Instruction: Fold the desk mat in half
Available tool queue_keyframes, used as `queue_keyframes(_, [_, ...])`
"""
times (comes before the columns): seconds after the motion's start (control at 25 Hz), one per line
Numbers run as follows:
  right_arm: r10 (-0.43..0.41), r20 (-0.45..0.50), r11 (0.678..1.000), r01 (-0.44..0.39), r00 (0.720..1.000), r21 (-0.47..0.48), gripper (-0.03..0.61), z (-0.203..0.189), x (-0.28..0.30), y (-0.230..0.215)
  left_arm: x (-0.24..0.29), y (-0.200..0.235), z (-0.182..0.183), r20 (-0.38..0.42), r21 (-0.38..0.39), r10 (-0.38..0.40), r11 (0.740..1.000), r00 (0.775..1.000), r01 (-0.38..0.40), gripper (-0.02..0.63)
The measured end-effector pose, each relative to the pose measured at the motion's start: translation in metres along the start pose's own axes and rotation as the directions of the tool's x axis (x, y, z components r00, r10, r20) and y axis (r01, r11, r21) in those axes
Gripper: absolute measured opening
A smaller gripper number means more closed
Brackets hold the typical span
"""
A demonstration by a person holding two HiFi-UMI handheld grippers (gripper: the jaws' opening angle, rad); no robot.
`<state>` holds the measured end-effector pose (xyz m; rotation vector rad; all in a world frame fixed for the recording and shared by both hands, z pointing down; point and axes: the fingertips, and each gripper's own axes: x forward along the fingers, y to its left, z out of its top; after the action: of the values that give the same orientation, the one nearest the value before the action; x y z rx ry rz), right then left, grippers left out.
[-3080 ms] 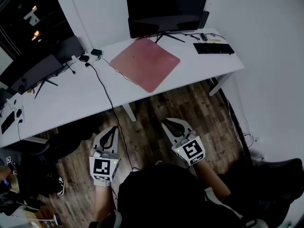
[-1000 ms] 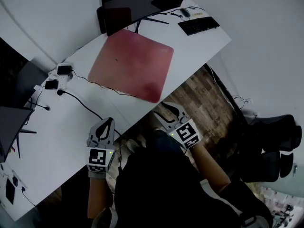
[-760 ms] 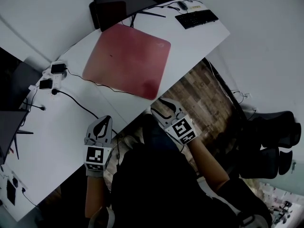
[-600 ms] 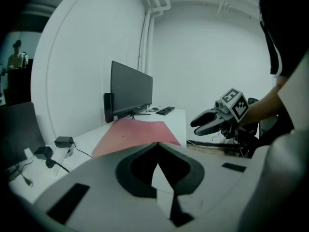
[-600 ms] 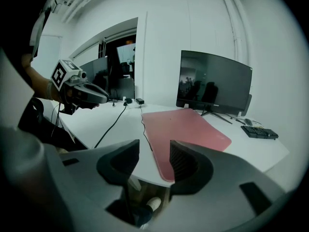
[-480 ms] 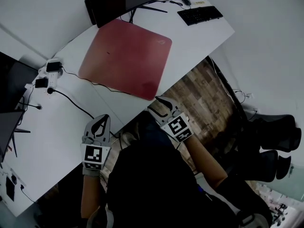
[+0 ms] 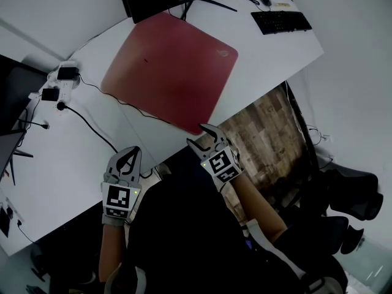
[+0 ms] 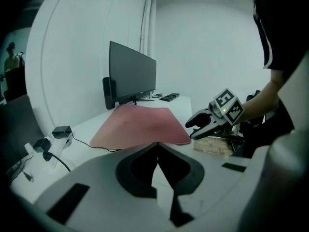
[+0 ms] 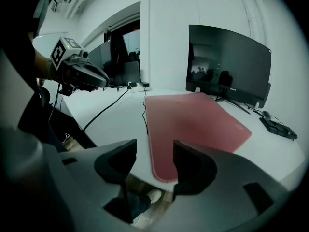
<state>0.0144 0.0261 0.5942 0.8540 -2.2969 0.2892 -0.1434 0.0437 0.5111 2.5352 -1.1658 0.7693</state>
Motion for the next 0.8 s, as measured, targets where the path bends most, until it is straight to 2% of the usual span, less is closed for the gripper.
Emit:
queue_keyframes(0.2, [0.035,-0.035,0.999,-0.035,0.999,-0.014,0.241,-0.014,0.024,-0.011,0.008,0.004,-0.004,-0.039,-0.014,0.006,1.000,0.999,-0.007,0.005])
queue_keyframes(0.32, [0.058,-0.055,0.998,-0.059,0.997,-0.017,0.253,-0.020,0.034,-0.015,0.010,0.008,-0.001,-0.032,-0.048,0.015,0.999,0.999,-0.017,0.005])
queue_keyframes(0.6, [0.080,-0.134,0.995,-0.088,0.988,-0.056,0.275,-0.036,0.052,-0.016,0.012,0.020,-0.004,-0.039,-0.070,0.036,0.997,0.999,-0.038,0.005])
queue_keyframes(0.8, [0.090,-0.136,0.994,-0.098,0.987,-0.053,0.279,-0.036,0.053,-0.016,0.013,0.025,-0.006,-0.040,-0.082,0.040,0.996,0.998,-0.044,0.005])
